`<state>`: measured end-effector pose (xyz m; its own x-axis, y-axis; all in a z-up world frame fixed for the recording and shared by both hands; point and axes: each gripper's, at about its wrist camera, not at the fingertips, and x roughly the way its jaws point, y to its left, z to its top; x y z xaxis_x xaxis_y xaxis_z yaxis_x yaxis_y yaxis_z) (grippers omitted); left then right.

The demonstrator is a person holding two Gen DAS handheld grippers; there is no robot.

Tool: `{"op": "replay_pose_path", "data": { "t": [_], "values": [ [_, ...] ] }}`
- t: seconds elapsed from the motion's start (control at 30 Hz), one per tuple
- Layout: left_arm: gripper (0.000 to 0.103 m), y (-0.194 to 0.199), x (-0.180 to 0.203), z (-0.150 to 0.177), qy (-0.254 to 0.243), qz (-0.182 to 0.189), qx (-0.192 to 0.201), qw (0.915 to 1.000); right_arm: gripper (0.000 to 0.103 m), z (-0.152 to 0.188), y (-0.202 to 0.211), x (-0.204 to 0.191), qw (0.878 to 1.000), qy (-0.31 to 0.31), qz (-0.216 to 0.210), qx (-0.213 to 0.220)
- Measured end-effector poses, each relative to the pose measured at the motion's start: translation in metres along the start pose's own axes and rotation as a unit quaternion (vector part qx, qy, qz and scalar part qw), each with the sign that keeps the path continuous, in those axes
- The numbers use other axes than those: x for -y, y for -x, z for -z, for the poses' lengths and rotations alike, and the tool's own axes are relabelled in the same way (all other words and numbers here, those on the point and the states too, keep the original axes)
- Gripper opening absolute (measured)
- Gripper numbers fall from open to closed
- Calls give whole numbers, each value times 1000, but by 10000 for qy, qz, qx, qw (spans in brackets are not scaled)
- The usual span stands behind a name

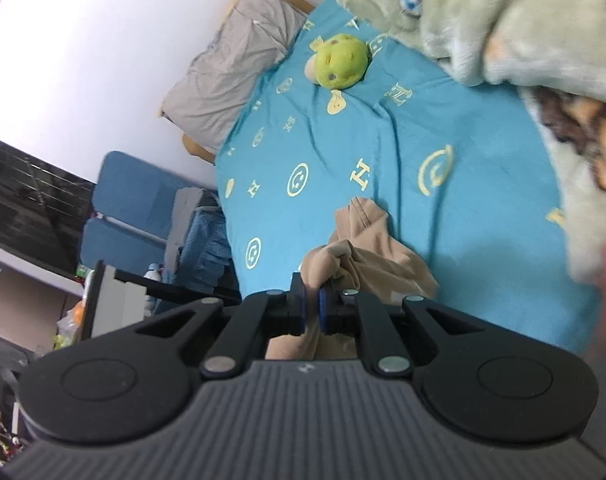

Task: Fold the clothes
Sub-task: 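Grasp the bunched shirt with both grippers and lift it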

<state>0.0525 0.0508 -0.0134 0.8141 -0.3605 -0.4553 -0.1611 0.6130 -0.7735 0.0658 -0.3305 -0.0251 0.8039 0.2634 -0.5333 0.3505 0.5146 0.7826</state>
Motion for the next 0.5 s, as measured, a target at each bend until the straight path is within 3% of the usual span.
{"op": "replay_pose_path", "data": {
  "t": [0.13,0.3,0.5],
  "values": [
    [5,-62,-9,-25,-139,-372,-27,9992,10,-21,-65,-10,9994,101,269,-185],
    [6,-140,-35,-42,-633,-785,-180,9947,10,-33,-144,6,9971,31,541,-526],
    [6,-188,-60,-42,-1153,-953,-232,9885,11,-30,-192,13,9930,449,834,-713]
  ]
}}
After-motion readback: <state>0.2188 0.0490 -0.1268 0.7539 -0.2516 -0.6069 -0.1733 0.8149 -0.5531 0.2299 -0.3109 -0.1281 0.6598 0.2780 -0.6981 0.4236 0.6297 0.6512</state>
